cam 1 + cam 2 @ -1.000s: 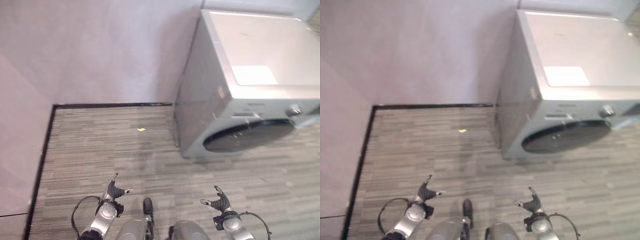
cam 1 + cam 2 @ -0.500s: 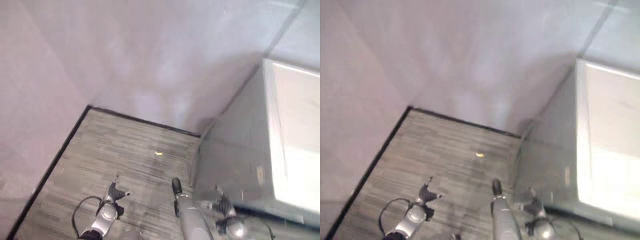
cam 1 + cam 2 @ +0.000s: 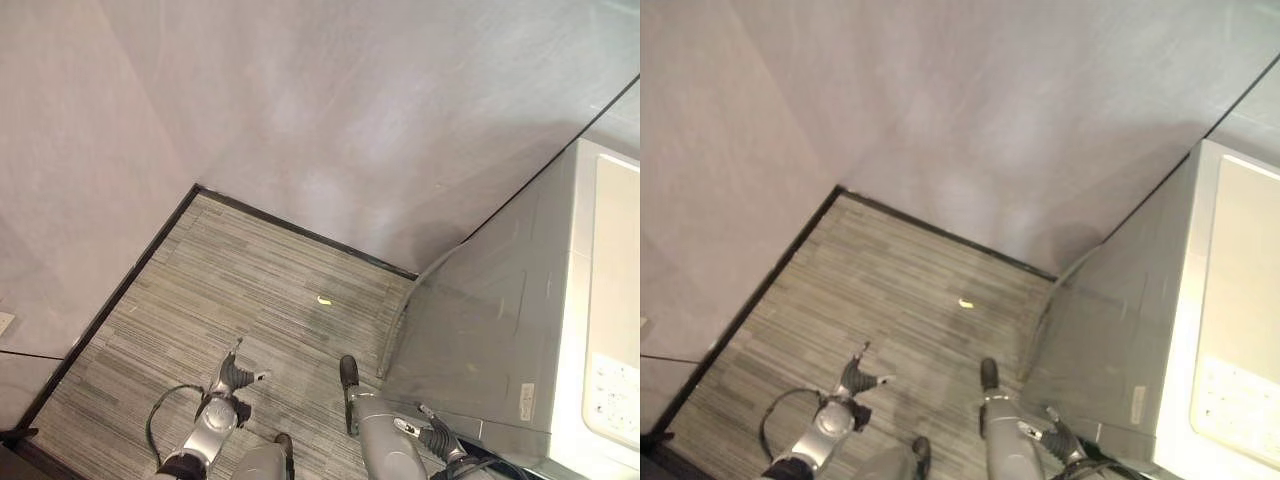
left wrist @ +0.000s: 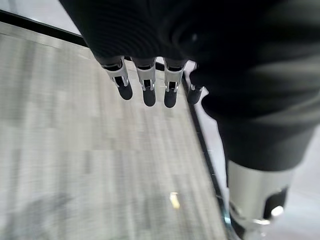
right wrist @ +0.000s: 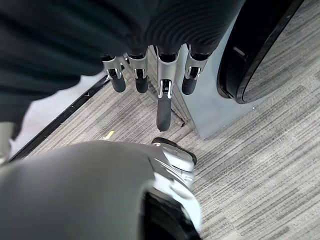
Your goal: Put brush and paste in cup on sink, flatten towel.
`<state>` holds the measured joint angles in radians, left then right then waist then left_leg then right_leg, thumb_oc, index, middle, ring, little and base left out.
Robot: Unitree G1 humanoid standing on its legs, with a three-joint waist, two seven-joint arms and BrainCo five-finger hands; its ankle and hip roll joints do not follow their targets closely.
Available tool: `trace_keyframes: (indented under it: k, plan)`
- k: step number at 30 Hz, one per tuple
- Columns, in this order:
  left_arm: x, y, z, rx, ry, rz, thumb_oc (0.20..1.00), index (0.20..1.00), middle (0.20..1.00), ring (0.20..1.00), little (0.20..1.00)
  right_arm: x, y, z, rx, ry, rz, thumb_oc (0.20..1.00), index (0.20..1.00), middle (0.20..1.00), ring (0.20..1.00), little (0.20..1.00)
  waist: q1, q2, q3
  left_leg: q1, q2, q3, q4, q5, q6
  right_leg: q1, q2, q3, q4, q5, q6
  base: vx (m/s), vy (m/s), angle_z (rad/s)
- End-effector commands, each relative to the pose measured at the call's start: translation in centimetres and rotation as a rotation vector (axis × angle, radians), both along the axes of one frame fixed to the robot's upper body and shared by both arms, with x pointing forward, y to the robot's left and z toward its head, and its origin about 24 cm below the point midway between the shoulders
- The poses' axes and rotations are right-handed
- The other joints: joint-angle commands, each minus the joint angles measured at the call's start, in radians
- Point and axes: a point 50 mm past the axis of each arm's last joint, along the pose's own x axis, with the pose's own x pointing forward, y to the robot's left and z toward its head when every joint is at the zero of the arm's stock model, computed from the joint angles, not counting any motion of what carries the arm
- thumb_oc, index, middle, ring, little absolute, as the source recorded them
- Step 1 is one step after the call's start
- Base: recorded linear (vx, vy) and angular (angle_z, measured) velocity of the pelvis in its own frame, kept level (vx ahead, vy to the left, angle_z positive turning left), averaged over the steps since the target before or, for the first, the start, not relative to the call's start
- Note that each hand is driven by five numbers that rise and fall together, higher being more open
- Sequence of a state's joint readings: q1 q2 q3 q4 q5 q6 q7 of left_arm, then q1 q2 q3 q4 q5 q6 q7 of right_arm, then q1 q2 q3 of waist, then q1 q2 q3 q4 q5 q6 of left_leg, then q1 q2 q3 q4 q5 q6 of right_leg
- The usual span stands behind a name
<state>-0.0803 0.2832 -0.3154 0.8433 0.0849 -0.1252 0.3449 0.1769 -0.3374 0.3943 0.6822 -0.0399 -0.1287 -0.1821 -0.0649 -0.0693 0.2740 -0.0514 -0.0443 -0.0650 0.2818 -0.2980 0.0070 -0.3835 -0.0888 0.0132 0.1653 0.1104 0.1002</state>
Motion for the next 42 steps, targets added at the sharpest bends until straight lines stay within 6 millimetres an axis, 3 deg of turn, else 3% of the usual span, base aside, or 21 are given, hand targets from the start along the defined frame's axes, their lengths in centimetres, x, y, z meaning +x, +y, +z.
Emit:
trace_keyframes:
  k: [1,5,9,14,15,16,18,19,20,21,22,24,32,35,37,38,40,42]
  plan:
    - [0.8,0.5,1.2,0.024,-0.07,-0.026,1.0,1.0,1.0,1.0,1.0,7.2,-2.4,4.8,-0.052,-0.328,-0.082,1.0,1.0,1.0,1.0,1.0,0.027,-0.016,-0.035,-0.017,-0.033,-0.027,0.076,0.095,-0.015,0.067,-0.033,0.002,0.04,-0.017,0.048,0.02,0.027,0.2]
    - [1.4,0.1,2.1,0.01,-0.125,-0.064,1.0,1.0,1.0,1.0,1.0,6.6,-1.9,4.3,-0.031,-0.302,-0.073,1.0,1.0,1.0,1.0,1.0,0.032,0.005,-0.047,0.01,-0.055,-0.131,-0.022,0.128,-0.012,0.082,-0.028,0.054,0.035,-0.03,0.053,0.04,0.0,0.36]
    - [1.0,-0.1,2.2,0.004,-0.124,-0.101,1.0,1.0,1.0,1.0,1.0,6.4,-1.4,4.3,-0.009,-0.302,-0.033,1.0,1.0,1.0,1.0,1.0,0.01,0.027,-0.062,0.025,-0.066,-0.254,-0.089,0.179,-0.017,0.097,0.078,0.217,0.063,-0.096,0.038,0.04,-0.021,1.51]
    - [0.2,0.2,1.6,0.013,-0.094,-0.098,1.0,1.0,1.0,1.0,1.0,6.6,-1.1,4.5,-0.023,-0.3,0.02,1.0,1.0,1.0,1.0,1.0,0.024,0.028,-0.071,0.003,-0.067,-0.289,-0.113,0.203,-0.034,0.126,0.052,0.151,0.027,-0.103,0.032,-0.01,-0.098,0.4]
    - [-0.1,0.2,1.5,0.005,-0.094,-0.089,1.0,1.0,1.0,1.0,1.0,6.9,-1.2,4.8,-0.027,-0.313,0.031,1.0,1.0,1.0,1.0,1.0,0.025,0.028,-0.072,-0.018,-0.056,-0.237,-0.113,0.209,-0.037,0.145,0.038,0.112,0.004,-0.106,0.029,0.0,-0.043,0.85]
    - [-0.1,0.2,1.5,0.005,-0.093,-0.089,1.0,1.0,1.0,1.0,1.0,6.9,-1.2,4.8,-0.027,-0.313,0.031,1.0,1.0,1.0,1.0,1.0,0.024,0.028,-0.072,-0.018,-0.055,-0.238,-0.111,0.208,-0.037,0.147,0.038,0.111,0.003,-0.107,0.029,-0.04,-0.082,1.21]
    - [-0.4,0.2,1.4,-0.016,-0.084,-0.061,1.0,1.0,1.0,1.0,1.0,7.8,-1.7,5.3,-0.073,-0.333,0.053,1.0,1.0,1.0,1.0,1.0,0.019,0.03,-0.063,-0.075,0.008,0.048,-0.114,0.212,-0.043,0.181,0.006,-0.002,-0.037,-0.108,0.016,-0.13,-0.151,1.42]
    - [-0.5,0.3,1.2,-0.014,-0.069,-0.052,1.0,1.0,1.0,1.0,1.0,7.7,-1.8,5.1,-0.081,-0.322,0.041,1.0,1.0,1.0,1.0,1.0,0.016,0.031,-0.069,-0.075,0.039,0.128,-0.151,0.229,-0.043,0.189,-0.003,-0.055,-0.039,-0.114,0.016,-0.13,-0.148,1.79]
    - [-0.3,0.1,1.1,-0.006,-0.065,-0.065,1.0,1.0,1.0,1.0,1.0,7.5,-2.1,5.1,-0.087,-0.325,0.018,1.0,1.0,1.0,1.0,1.0,-0.011,0.032,-0.076,-0.064,0.091,0.262,-0.17,0.251,-0.044,0.197,-0.029,-0.107,-0.031,-0.118,0.02,-0.05,-0.043,3.05]
    - [-0.1,-0.1,1.1,-0.007,-0.06,-0.073,1.0,1.0,1.0,1.0,1.0,7.2,-2.3,4.9,-0.091,-0.316,0.0,1.0,1.0,1.0,1.0,1.0,-0.03,0.036,-0.078,-0.051,0.115,0.329,-0.167,0.254,-0.05,0.2,-0.045,-0.139,-0.026,-0.123,0.022,0.02,0.052,2.88]
    - [0.6,-1.0,1.3,-0.006,-0.069,-0.11,1.0,1.0,1.0,1.0,1.0,6.6,-2.7,4.3,-0.092,-0.289,-0.051,1.0,1.0,1.0,1.0,1.0,-0.05,0.055,-0.079,-0.038,0.141,0.356,-0.167,0.267,-0.069,0.226,-0.075,-0.213,-0.005,-0.141,0.022,0.09,0.131,3.26]
    - [0.5,-0.8,1.7,0.014,-0.08,-0.159,1.0,1.0,1.0,1.0,1.0,6.1,-2.3,3.4,-0.079,-0.243,-0.072,1.0,1.0,1.0,1.0,1.0,-0.023,0.045,-0.082,-0.032,0.106,0.321,-0.135,0.217,-0.031,0.261,-0.112,-0.203,0.038,-0.146,0.033,0.16,0.225,2.04]
    - [-0.2,-0.3,1.3,0.036,-0.049,-0.153,1.0,1.0,1.0,1.0,1.0,6.6,-1.4,3.3,-0.056,-0.244,-0.085,1.0,1.0,1.0,1.0,1.0,0.003,0.045,-0.109,-0.009,0.055,0.3,-0.163,0.202,0.001,0.267,-0.149,-0.178,0.068,-0.102,0.062,0.06,0.143,-0.18]
    - [0.0,0.0,1.5,0.054,-0.055,-0.169,1.0,1.0,1.0,1.0,1.0,6.6,-1.0,3.0,-0.044,-0.236,-0.097,1.0,1.0,1.0,1.0,1.0,0.0,0.049,-0.111,0.01,0.045,0.267,-0.202,0.22,0.012,0.243,-0.112,-0.112,0.144,-0.086,0.077,0.03,0.078,-0.12]
    - [0.0,-0.1,1.2,0.066,-0.038,-0.178,1.0,1.0,1.0,1.0,1.0,6.6,-0.9,2.8,-0.035,-0.23,-0.107,1.0,1.0,1.0,1.0,1.0,-0.03,0.05,-0.119,0.024,0.034,0.227,-0.223,0.224,0.01,0.228,-0.012,0.024,0.087,-0.135,0.062,0.08,0.012,0.15]
    - [0.2,0.0,1.2,0.072,-0.039,-0.17,1.0,1.0,1.0,1.0,1.0,6.7,-0.9,2.8,-0.032,-0.231,-0.112,1.0,1.0,1.0,1.0,1.0,-0.028,0.049,-0.123,0.024,0.036,0.223,-0.228,0.227,0.001,0.222,-0.024,0.038,0.026,-0.115,0.064,0.07,-0.064,0.37]
    - [0.6,0.0,1.2,0.088,-0.045,-0.158,1.0,1.0,1.0,1.0,1.0,7.1,-0.6,3.0,-0.03,-0.241,-0.096,1.0,1.0,1.0,1.0,1.0,-0.019,0.041,-0.116,0.036,0.054,0.213,-0.226,0.22,-0.008,0.192,-0.066,-0.002,-0.05,-0.053,0.07,0.06,-0.147,0.51]
    - [0.5,-0.2,1.1,0.083,-0.04,-0.166,1.0,1.0,1.0,1.0,1.0,6.8,-0.4,2.8,-0.026,-0.23,-0.098,1.0,1.0,1.0,1.0,1.0,-0.027,0.026,-0.117,0.043,0.057,0.205,-0.227,0.228,-0.016,0.207,-0.071,0.013,-0.063,-0.039,0.082,0.02,-0.127,0.12]
